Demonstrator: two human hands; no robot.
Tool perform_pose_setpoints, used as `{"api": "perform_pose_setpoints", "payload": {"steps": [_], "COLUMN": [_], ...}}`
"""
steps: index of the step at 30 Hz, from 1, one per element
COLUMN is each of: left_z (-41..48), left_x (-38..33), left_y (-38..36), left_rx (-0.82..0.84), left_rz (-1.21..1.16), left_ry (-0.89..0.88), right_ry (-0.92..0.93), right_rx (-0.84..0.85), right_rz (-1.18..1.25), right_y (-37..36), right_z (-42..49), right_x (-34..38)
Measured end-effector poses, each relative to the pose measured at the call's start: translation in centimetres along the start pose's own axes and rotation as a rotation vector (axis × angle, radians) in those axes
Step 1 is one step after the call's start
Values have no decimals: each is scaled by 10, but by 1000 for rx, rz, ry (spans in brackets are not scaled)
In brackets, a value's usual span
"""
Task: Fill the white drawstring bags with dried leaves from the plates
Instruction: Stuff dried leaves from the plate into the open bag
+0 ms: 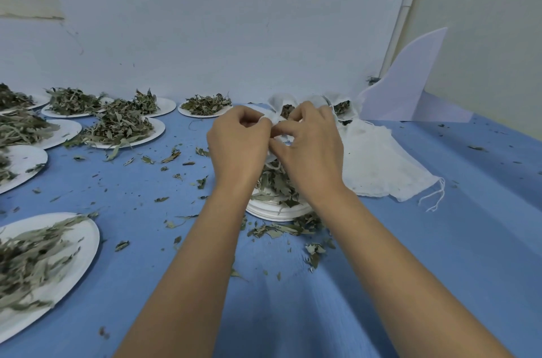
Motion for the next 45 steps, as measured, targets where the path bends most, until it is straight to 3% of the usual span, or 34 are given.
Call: {"api": "perform_pose_setpoints", "payload": {"steps": [2,5,9,12,14,17,20,23,33,39,45], "left_z": [1,4,6,10,11,13,12,11,12,11,7], "left_x": [1,4,7,8,7,7,8,10,18,27,32], "left_y": [-3,-3,1,12,21,27,25,22,18,13,7], "left_rx": [58,85,51,-74,-175,-238,-214,-188,-149,-147,-99], "left_rz": [-92,-178,-170,-44,25,-5,-40,-42,-88,-193,-218], "left_ry": [71,147,156,63,-7,-42,-51,-67,-37,67,108], "right_ry": [37,41,-36,-154,-239,-267,-249,-241,-175,-176,-282], "right_rx": [10,178,375,325,244,295,501,637,433,285,149], "right_rz": [-39,-58,144,530,617,316,-50,-119,-59,39,252], "right_y": [-1,-10,-19,-11,-3,-2,-14,-22,-31,-20,5], "right_z": [-1,-2,-2,3,6,7,2,-5,-14,-8,8], "right_x": [-2,-1,0,-4,-12,-26,-34,-32,-27,-28,-33]}}
Point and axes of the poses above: each hand's wrist, its own z-axis towards the middle knuckle, its own y-axis out of the back of the hand, x = y × z, the point moved 5 cm from there along z, towards the middle knuckle, and after that the axes turned 6 degrees about -z, right-handed, at the moved point
